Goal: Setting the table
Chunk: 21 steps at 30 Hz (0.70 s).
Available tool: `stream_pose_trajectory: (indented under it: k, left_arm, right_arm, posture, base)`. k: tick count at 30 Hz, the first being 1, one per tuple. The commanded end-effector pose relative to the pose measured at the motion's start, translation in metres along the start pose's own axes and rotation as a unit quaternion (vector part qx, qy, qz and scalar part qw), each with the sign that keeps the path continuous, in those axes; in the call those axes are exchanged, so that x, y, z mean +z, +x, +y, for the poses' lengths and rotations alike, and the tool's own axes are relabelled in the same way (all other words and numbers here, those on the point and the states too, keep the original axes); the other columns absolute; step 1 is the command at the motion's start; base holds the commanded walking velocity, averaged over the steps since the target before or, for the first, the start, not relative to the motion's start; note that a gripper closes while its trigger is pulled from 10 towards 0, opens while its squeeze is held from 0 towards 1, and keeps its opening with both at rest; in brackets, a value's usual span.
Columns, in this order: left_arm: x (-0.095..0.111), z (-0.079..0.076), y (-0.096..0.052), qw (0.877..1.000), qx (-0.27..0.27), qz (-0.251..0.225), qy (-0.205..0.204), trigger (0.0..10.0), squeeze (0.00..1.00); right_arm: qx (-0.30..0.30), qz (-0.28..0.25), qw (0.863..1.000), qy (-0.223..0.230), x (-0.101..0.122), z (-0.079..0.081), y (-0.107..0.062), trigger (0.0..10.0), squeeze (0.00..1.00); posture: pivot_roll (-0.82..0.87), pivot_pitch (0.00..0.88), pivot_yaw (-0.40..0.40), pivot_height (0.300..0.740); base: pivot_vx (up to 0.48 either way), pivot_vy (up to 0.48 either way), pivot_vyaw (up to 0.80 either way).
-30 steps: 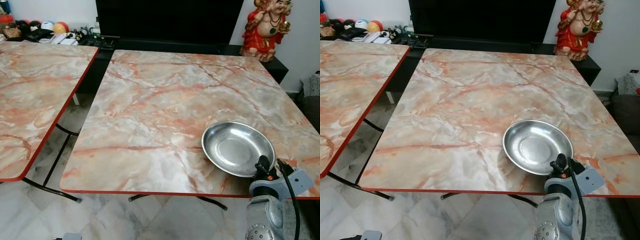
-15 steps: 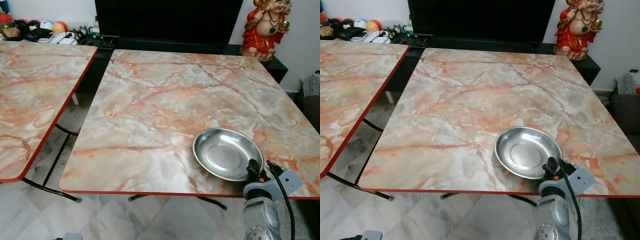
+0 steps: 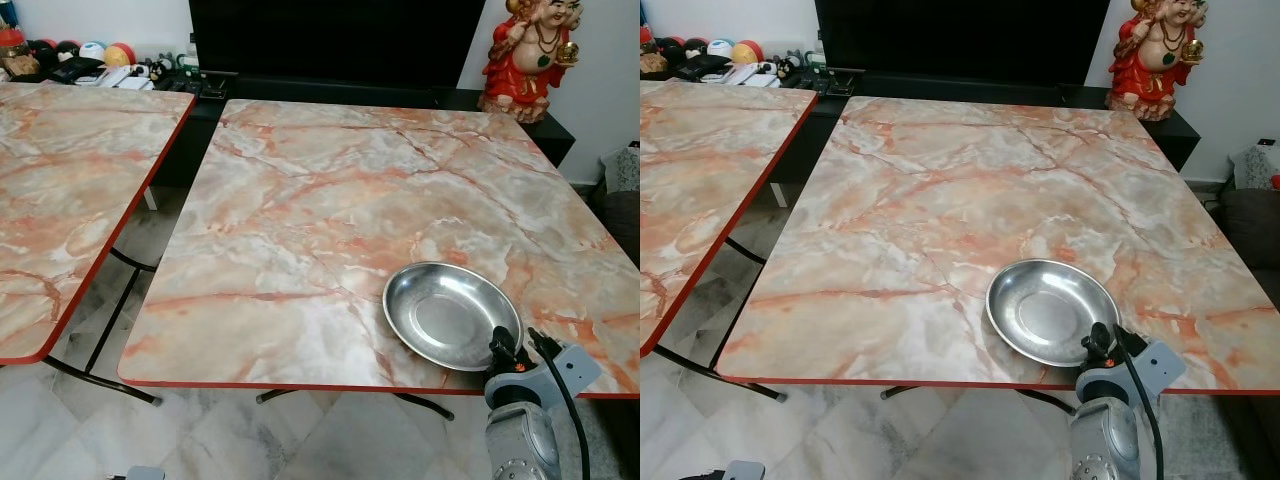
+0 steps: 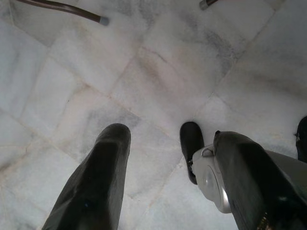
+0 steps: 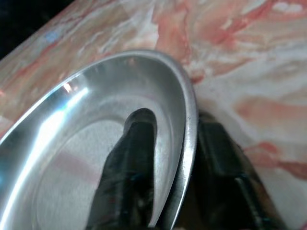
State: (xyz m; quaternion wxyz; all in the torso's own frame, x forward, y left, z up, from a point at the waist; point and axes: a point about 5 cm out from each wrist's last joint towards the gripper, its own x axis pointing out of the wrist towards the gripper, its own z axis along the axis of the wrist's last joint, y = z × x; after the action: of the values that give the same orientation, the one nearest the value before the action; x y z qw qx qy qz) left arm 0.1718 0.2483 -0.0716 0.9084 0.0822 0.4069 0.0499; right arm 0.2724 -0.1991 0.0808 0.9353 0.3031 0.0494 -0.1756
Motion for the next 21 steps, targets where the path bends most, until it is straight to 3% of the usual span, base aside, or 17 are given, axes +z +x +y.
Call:
stream_pose_trajectory:
  k: [1,8,9,10,11,15,21]
  left_arm:
    - [-0.009,-0.003,-0.002,1.000,-0.006,0.018,0.010,10.0,0.00]
    - [-0.010,-0.004,-0.002,1.000,-0.008,0.018,0.010,10.0,0.00]
    - [-0.009,-0.005,-0.002,1.000,-0.009,0.018,0.011,10.0,0.00]
    - [-0.009,-0.005,-0.002,1.000,-0.009,0.018,0.011,10.0,0.00]
    - [-0.010,-0.005,-0.002,1.000,-0.009,0.019,0.011,10.0,0.00]
    - [-0.010,-0.006,-0.002,1.000,-0.011,0.019,0.012,10.0,0.00]
    - [-0.010,-0.007,-0.002,1.000,-0.013,0.021,0.014,10.0,0.00]
  right_arm:
    - [-0.008,0.039,0.999,0.008,-0.022,-0.001,-0.010,10.0,1.00]
    - [-0.016,0.032,0.999,-0.001,-0.021,-0.003,-0.010,10.0,0.99]
    - [-0.016,0.027,0.999,-0.005,-0.019,-0.004,-0.010,10.0,0.67]
    - [-0.018,0.017,1.000,-0.010,-0.017,-0.005,-0.011,10.0,0.09]
    - [-0.018,0.009,1.000,-0.013,-0.014,-0.005,-0.011,10.0,0.00]
    - [-0.003,-0.042,0.999,-0.020,0.001,0.000,-0.011,10.0,0.00]
    - [0.008,-0.063,0.997,-0.033,0.008,0.006,-0.010,10.0,0.00]
  posture:
    - [0.06,0.136,-0.056,0.740]
    - [0.06,0.136,-0.059,0.740]
    - [0.06,0.136,-0.059,0.740]
    - [0.06,0.136,-0.059,0.740]
    - [0.05,0.136,-0.060,0.740]
    - [0.05,0.137,-0.060,0.740]
    - [0.05,0.135,-0.062,0.740]
  base:
    - [0.000,0.000,0.00]
    - [0.000,0.000,0.00]
    - [0.000,0.000,0.00]
    - [0.000,0.000,0.00]
    - [0.000,0.000,0.00]
    - [0.000,0.000,0.00]
    - [0.000,0.000,0.00]
